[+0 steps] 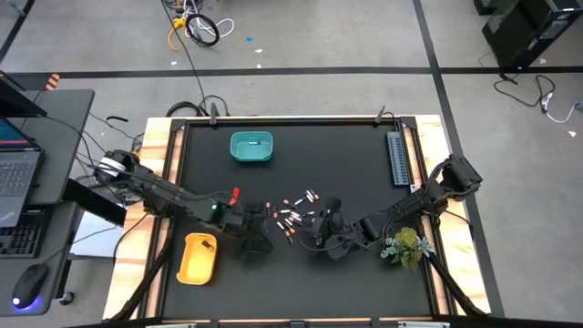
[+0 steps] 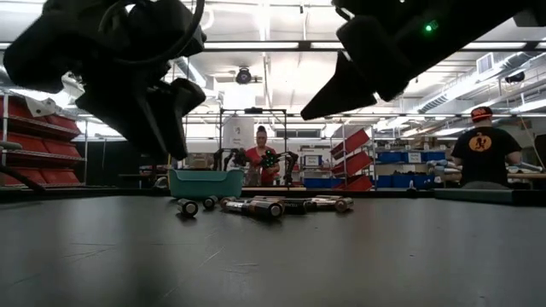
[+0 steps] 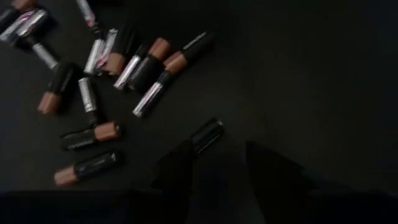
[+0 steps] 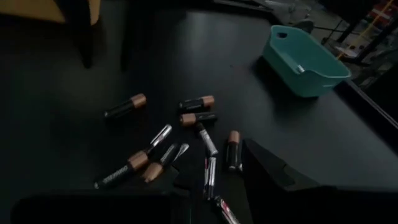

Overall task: Sort batteries
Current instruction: Put the black battery into the yellow bin

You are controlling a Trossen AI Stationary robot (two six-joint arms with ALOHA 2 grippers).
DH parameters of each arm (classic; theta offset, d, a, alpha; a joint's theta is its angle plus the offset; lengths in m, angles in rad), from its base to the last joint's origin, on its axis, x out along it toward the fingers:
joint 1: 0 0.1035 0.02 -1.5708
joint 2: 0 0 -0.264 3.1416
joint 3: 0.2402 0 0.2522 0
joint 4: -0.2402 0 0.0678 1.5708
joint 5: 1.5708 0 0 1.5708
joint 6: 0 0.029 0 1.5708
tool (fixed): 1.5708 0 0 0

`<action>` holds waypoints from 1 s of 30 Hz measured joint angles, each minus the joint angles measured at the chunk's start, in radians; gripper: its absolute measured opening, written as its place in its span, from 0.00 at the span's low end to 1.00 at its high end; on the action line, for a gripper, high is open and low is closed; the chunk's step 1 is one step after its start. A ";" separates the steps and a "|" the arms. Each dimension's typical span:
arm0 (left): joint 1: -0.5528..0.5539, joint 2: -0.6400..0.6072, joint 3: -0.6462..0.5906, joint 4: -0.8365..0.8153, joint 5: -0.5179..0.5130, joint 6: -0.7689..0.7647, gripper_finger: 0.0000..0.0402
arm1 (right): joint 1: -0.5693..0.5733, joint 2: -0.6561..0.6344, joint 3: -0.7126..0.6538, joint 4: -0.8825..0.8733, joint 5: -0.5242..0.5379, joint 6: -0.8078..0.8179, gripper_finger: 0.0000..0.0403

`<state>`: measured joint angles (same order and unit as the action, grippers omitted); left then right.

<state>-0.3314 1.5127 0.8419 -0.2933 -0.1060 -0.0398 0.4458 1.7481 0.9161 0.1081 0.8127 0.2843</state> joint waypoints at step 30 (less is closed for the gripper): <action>0.141 0.222 0.018 0.097 0.204 0.304 0.37 | -0.002 -0.015 0.000 -0.067 -0.065 0.005 0.23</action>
<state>-0.1901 1.7351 0.8597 -0.1959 0.0975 0.2638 0.4438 1.7332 0.9165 0.0408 0.7475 0.2890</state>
